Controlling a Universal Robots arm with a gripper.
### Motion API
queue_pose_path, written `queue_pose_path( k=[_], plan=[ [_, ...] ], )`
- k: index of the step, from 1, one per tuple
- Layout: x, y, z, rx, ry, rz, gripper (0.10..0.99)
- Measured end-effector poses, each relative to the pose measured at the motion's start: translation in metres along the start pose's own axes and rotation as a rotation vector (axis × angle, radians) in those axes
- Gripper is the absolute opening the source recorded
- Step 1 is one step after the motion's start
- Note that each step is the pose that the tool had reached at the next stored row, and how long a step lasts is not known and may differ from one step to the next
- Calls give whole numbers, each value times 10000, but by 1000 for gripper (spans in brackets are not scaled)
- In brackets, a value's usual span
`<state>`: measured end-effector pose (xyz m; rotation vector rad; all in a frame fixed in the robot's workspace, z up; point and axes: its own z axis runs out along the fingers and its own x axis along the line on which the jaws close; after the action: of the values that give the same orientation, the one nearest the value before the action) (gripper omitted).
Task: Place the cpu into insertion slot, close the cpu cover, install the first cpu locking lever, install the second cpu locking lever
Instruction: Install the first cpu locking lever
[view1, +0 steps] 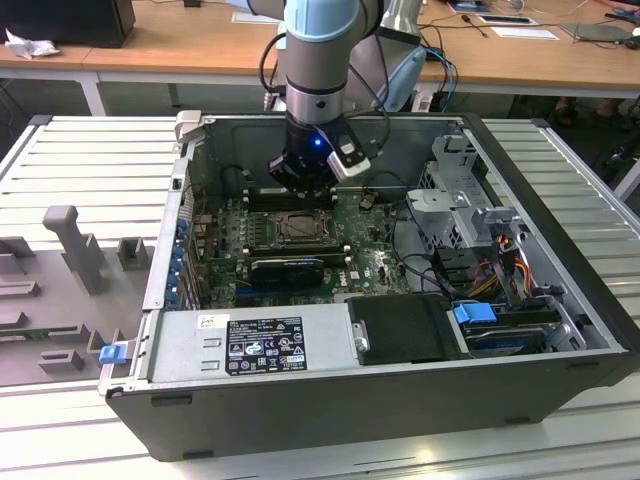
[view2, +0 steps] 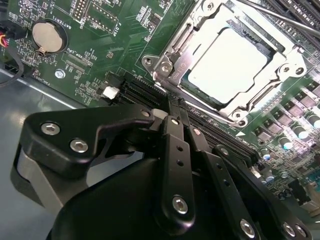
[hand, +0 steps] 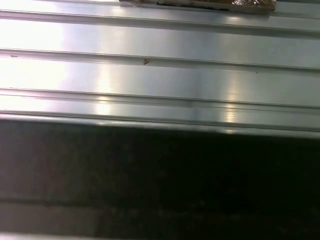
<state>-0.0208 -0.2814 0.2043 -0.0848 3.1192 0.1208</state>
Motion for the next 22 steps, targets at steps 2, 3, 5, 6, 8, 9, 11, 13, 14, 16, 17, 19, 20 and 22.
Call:
queue_pose_path(
  k=[2,3,5,6,8,9,11,13,14,16,17,19,20,22],
  plan=[
    [-1,-7,3,-3,-2,-1,106],
    [-1,-9,4,-4,-3,1,106],
    [0,-15,4,-4,-3,5,106],
    [0,-18,5,-4,-4,9,106],
    [1,-25,18,-4,-3,10,106],
    [1,-29,30,-4,-1,10,106],
    [1,-32,38,-79,-3,11,106],
    [1,-31,41,-177,-12,13,106],
    [0,-30,39,-193,-13,15,106],
    [-3,-25,-4,-201,-20,13,106],
    [-3,-23,-49,-189,-13,14,106],
    [-8,-21,-78,-181,-14,10,106],
    [-9,-21,-78,-182,-14,12,106],
    [-8,-25,-79,-179,-13,13,106]
  ],
)
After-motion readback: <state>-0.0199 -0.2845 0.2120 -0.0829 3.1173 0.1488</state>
